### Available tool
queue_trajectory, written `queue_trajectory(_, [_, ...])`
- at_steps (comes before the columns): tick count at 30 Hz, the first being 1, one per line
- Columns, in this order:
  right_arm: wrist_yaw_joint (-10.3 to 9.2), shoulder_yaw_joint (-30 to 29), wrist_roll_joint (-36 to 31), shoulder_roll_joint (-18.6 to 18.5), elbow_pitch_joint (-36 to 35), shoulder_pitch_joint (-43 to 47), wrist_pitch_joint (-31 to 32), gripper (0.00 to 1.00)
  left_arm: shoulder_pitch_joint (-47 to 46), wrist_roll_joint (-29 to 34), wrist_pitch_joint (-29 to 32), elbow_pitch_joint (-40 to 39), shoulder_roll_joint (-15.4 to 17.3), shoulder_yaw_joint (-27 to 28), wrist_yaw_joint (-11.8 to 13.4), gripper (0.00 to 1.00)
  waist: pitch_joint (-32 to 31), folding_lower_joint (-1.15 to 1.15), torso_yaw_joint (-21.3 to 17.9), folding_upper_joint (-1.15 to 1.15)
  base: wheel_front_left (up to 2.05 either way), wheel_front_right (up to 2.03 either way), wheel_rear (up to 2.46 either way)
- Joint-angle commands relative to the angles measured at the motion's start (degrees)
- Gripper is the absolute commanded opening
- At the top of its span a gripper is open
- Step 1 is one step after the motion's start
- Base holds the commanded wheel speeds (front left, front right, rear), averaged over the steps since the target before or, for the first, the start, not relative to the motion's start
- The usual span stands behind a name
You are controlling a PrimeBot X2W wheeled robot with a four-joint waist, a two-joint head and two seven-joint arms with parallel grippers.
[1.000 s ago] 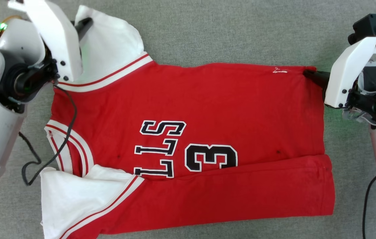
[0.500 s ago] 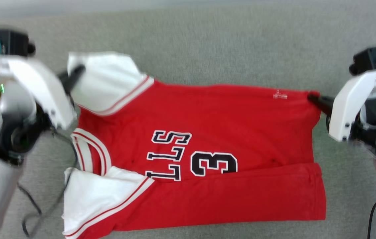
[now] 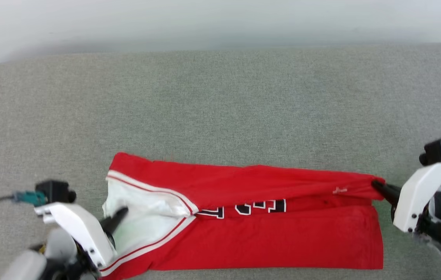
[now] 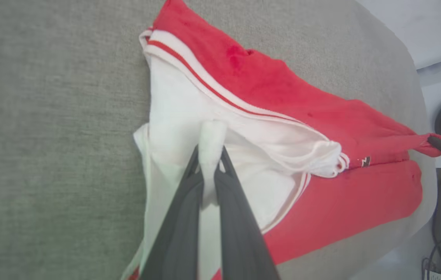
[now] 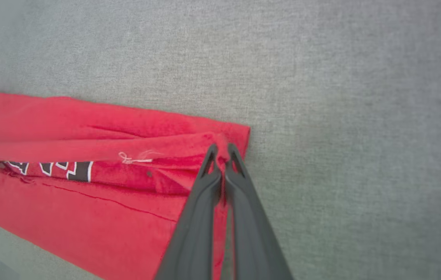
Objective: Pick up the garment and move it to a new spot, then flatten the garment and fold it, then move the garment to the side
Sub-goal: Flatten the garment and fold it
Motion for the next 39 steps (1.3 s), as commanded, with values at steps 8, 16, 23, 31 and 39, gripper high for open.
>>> queue_trajectory(8, [-0.04,-1.12,0.96,1.88,0.88,8.31,-4.37,1.00,7.63,-1.78,-4.57,2.26,-3.44,0.04,-0.79,1.00,-2.41,0.01,-0.42,0.00,0.00,0.00,0.00])
queue_trajectory(16, [-0.04,-3.20,1.12,1.28,-4.13,14.35,-7.11,1.00,10.15,3.60,-13.59,0.38,-2.74,1.87,1.08,1.00,-6.49,0.01,-1.09,0.00,0.00,0.00,0.00])
queue_trajectory(23, [-0.04,-9.37,-1.23,1.69,-13.49,17.96,-2.44,1.00,9.94,10.86,-21.83,-3.93,-3.01,2.67,5.93,1.00,-10.09,0.01,-1.60,0.00,0.00,0.00,0.00])
queue_trajectory(31, [-0.04,-16.35,-4.62,4.17,-20.26,16.45,7.97,1.00,7.66,20.43,-31.44,-8.86,-4.75,1.59,10.03,1.00,-10.90,0.01,-0.64,0.00,0.00,0.00,0.00])
queue_trajectory(39, [-0.04,-17.96,-7.25,5.44,-19.32,14.63,13.06,1.00,4.61,28.56,-35.93,-11.96,-6.58,0.17,10.88,1.00,-7.79,0.01,4.15,0.00,0.00,0.00,0.00])
